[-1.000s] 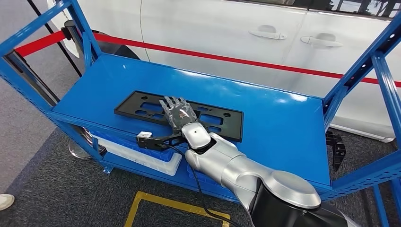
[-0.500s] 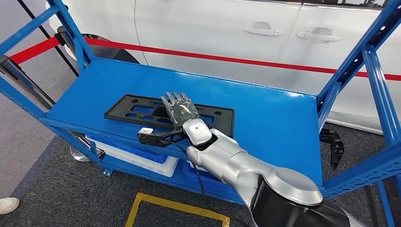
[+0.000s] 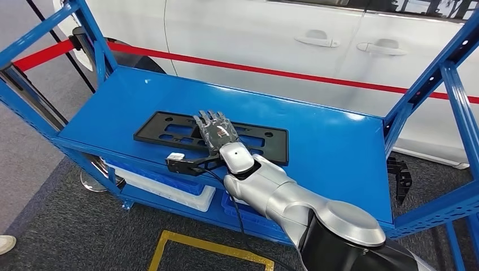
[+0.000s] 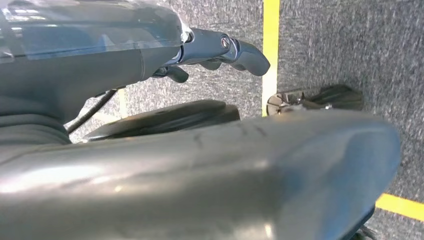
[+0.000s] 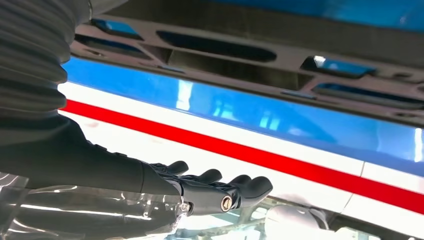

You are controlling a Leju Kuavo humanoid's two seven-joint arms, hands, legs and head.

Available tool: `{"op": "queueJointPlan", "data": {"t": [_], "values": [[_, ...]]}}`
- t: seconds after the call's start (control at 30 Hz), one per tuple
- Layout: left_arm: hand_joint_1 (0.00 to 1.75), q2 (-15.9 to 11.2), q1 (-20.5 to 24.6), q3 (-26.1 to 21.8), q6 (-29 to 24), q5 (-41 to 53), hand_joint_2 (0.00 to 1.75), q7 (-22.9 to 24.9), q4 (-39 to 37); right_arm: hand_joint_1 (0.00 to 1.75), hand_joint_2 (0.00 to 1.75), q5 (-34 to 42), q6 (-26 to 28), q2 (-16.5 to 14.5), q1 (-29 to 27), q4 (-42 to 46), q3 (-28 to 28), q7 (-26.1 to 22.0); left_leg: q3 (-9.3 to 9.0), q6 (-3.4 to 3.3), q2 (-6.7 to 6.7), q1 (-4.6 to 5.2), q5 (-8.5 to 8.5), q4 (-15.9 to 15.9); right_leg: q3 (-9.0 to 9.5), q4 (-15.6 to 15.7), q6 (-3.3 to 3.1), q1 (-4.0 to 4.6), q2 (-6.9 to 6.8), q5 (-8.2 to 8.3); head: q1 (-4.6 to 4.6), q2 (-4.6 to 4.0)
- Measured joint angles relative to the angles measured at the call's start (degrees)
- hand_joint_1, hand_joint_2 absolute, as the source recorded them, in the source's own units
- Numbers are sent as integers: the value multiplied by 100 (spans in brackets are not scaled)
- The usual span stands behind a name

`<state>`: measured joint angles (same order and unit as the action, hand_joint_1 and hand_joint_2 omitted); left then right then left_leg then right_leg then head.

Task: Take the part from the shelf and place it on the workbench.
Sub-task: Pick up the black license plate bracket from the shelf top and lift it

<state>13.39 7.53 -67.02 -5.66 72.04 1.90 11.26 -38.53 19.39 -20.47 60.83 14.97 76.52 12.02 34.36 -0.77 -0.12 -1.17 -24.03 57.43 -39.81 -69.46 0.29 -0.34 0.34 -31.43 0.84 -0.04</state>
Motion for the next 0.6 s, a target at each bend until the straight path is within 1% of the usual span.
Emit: {"op": "queueJointPlan", "data": {"t": [0.03, 0.07, 0.1, 0.13, 0.17, 0.2, 0.23, 0.27, 0.3, 0.37, 0.4, 0.43, 0.47, 0.5, 0.53, 0.57, 0.6], "values": [[0, 1, -3, -1, 0, 0, 0, 0, 0, 0, 175, 0, 0, 4, -15, -6, 0, 0, 4, -1, 1, 1, -1, 2, -159, -331, 12, -7, -1, -119, -1, 0], [0, 1, -6, -1, 0, 0, 0, 0, 0, 0, 175, 0, 0, 11, -30, -12, 0, 0, 6, 0, 0, 2, -2, 7, -251, -513, 19, -15, -2, -141, -1, 0], [0, 1, -7, -2, 0, 0, 0, 0, 0, 0, 175, 1, 1, 17, -38, -16, 0, 0, 6, 5, -3, 2, -6, 15, -231, -467, 19, -23, -3, -46, -2, 0], [0, 1, -8, -2, 0, 1, 0, -1, 0, 0, 175, 3, 2, 21, -39, -20, 0, 0, 3, 14, -7, 1, -11, 24, -105, -211, 12, -30, -4, 132, -1, 0], [0, 1, -7, -2, 0, 1, 0, -2, 0, 0, 175, 8, 4, 24, -38, -24, 0, 1, 0, 28, -11, 1, -21, 36, 87, 181, -3, -36, -6, 341, -2, -1], [0, 1, -6, -2, 1, 2, 0, -3, 0, 0, 175, 12, 8, 24, -36, -28, 0, 1, 5, 48, -13, 8, -30, 51, 270, 551, -21, -34, -8, 479, -1, -1], [0, 1, -6, -2, 4, 3, 0, -5, 0, 0, 175, 18, 11, 24, -37, -33, 0, 2, 16, 74, -14, 17, -38, 64, 391, 814, -41, -23, -7, 558, 1, -1], [0, 0, -8, -2, 7, 3, 0, -8, 0, 0, 175, 26, 18, 25, -43, -41, 0, 4, 26, 104, -15, 26, -41, 72, 453, 963, -60, -10, -4, 580, 2, -1], [0, -1, -13, -2, 10, 3, 0, -11, 0, 0, 175, 38, 29, 28, -55, -53, -1, 7, 32, 138, -14, 30, -38, 70, 457, 994, -82, 7, 1, 562, 4, 0], [0, -3, -23, -2, 12, -5, 0, -17, 0, 0, 175, 73, 55, 36, -77, -82, -6, 10, 29, 206, -13, 20, -49, 66, 461, 1025, -141, 2, 6, 587, 6, 0], [0, -5, -27, -2, 8, -10, 0, -22, 0, 0, 175, 91, 69, 38, -83, -94, -10, 10, 56, 236, -11, 12, -110, 136, 472, 1045, -177, -9, 5, 599, 7, 0], [0, -8, -30, -2, 4, -16, 0, -26, 0, 0, 175, 105, 78, 39, -86, -102, -15, 9, 128, 258, -10, 8, -223, 305, 483, 1065, -209, -21, 2, 611, 8, 0], [0, -13, -35, -2, -3, -22, 0, -30, 0, 0, 175, 114, 85, 39, -95, -108, -19, 9, 263, 276, -8, 2, -391, 604, 491, 1074, -232, -24, -2, 614, 9, 0], [0, -19, -44, -2, -10, -31, 0, -34, 0, 0, 175, 122, 90, 39, -111, -115, -24, 9, 437, 291, -8, 2, -575, 987, 492, 1074, -250, -17, -3, 612, 11, 0], [0, -27, -54, -3, -19, -44, 0, -41, 0, 0, 175, 129, 91, 39, -133, -123, -31, 9, 608, 302, -8, 1, -718, 1353, 492, 1073, -259, -7, -4, 609, 11, 0], [0, -37, -66, -7, -31, -63, 0, -53, 0, 0, 175, 138, 92, 39, -162, -133, -42, 9, 732, 308, -8, 1, -780, 1610, 494, 1071, -265, 3, -3, 605, 12, 0], [0, -48, -76, -13, -43, -87, 0, -71, 0, 0, 175, 150, 92, 39, -190, -143, -58, 9, 756, 305, -8, 2, -725, 1647, 498, 1068, -269, 12, 0, 602, 12, 0]]}}
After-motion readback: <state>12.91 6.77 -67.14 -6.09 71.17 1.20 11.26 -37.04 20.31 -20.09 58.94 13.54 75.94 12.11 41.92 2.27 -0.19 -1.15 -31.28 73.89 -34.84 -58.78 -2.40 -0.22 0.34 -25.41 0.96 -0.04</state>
